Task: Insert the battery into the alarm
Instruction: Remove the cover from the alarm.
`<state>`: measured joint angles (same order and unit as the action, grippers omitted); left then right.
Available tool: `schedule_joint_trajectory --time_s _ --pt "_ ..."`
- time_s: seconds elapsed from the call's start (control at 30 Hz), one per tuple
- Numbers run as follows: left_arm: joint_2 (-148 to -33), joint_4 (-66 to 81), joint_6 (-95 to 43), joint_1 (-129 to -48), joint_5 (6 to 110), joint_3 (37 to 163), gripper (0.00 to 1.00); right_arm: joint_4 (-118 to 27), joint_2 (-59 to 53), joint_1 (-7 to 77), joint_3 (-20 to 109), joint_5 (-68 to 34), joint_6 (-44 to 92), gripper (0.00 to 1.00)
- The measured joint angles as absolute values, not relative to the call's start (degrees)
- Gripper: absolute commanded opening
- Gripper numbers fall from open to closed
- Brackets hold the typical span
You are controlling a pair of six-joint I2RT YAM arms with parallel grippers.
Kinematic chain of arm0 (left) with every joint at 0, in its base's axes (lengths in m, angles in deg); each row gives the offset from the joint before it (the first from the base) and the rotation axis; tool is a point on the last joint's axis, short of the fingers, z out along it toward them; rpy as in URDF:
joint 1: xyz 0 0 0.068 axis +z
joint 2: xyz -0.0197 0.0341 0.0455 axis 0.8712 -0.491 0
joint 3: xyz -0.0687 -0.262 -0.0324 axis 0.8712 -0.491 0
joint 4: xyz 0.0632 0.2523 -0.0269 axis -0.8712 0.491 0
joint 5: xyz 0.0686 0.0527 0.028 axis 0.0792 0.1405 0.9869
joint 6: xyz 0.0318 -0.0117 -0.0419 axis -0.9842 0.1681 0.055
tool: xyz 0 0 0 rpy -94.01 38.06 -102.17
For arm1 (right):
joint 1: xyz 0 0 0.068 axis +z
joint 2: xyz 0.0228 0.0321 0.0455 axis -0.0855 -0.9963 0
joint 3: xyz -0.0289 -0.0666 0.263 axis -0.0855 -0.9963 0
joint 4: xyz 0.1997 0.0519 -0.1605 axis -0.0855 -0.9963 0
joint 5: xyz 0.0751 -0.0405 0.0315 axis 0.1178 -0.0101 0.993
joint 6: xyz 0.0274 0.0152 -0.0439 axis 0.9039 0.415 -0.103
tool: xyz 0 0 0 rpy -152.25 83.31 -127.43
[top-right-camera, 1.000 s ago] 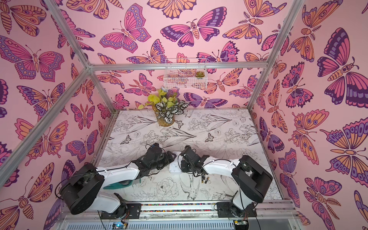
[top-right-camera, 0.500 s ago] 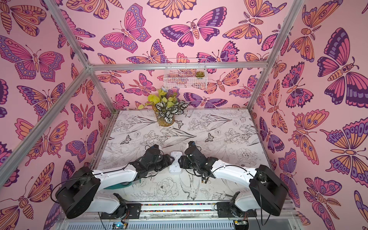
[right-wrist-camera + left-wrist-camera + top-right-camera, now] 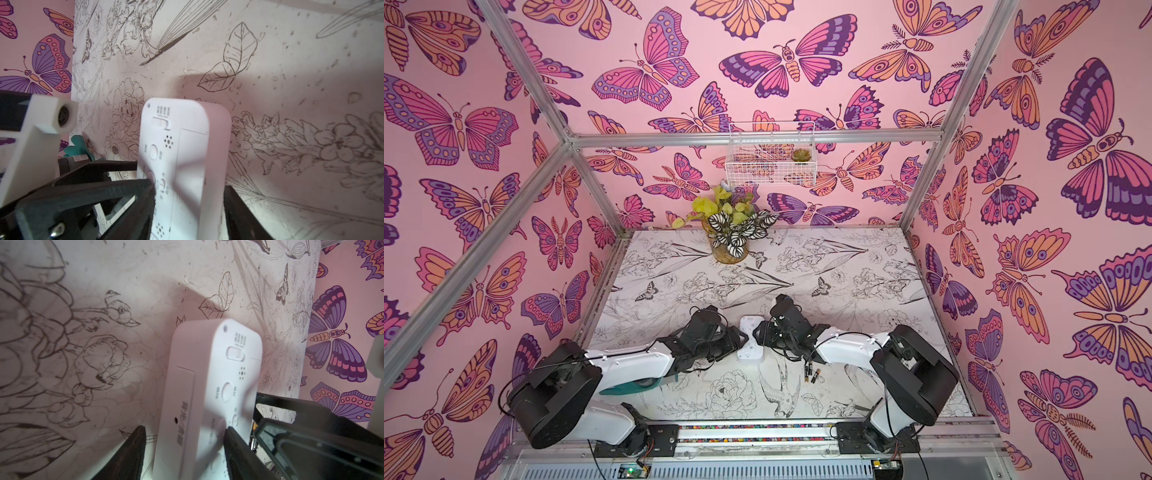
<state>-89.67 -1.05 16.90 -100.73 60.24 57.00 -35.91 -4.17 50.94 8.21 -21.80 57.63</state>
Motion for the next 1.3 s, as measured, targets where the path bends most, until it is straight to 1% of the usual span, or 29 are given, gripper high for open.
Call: schedule_joint_trajectory --time_s 0.3,0.33,0.4,0.5,0.63,0.83,1.1,1.3 --pt "-89.7 -1.0 16.9 -100.7 60.2 57.0 0.61 -32.0 -6.6 50.7 6.6 -21.1 57.9 0.49" --pt "-89.7 -1.0 16.9 -100.7 60.2 57.0 0.61 -31.7 -6.6 50.7 6.5 -21.2 57.9 0.47" --pt "-89.7 -1.0 16.9 -100.7 60.2 57.0 0.62 -30.9 -6.6 50.7 6.3 -21.1 57.9 0.41" --pt "-89.7 -1.0 16.9 -100.7 60.4 56.9 0.61 -29.9 -6.6 50.6 6.1 -21.1 58.1 0.35" --pt "-89.7 -1.2 16.9 -100.7 60.5 56.8 0.62 -28.6 -6.2 50.4 5.3 -21.3 58.1 0.33" --pt "-89.6 -1.3 16.9 -100.7 60.7 56.7 0.62 -26.1 -6.0 50.0 4.0 -21.0 58.2 0.23" --pt "-89.3 -1.4 16.9 -100.7 61.1 56.3 0.62 -22.8 -5.9 49.6 2.4 -20.4 58.8 0.22" --pt "-89.2 -1.4 16.9 -100.7 61.1 56.3 0.62 -21.4 -4.9 49.5 1.2 -20.3 59.0 0.16"
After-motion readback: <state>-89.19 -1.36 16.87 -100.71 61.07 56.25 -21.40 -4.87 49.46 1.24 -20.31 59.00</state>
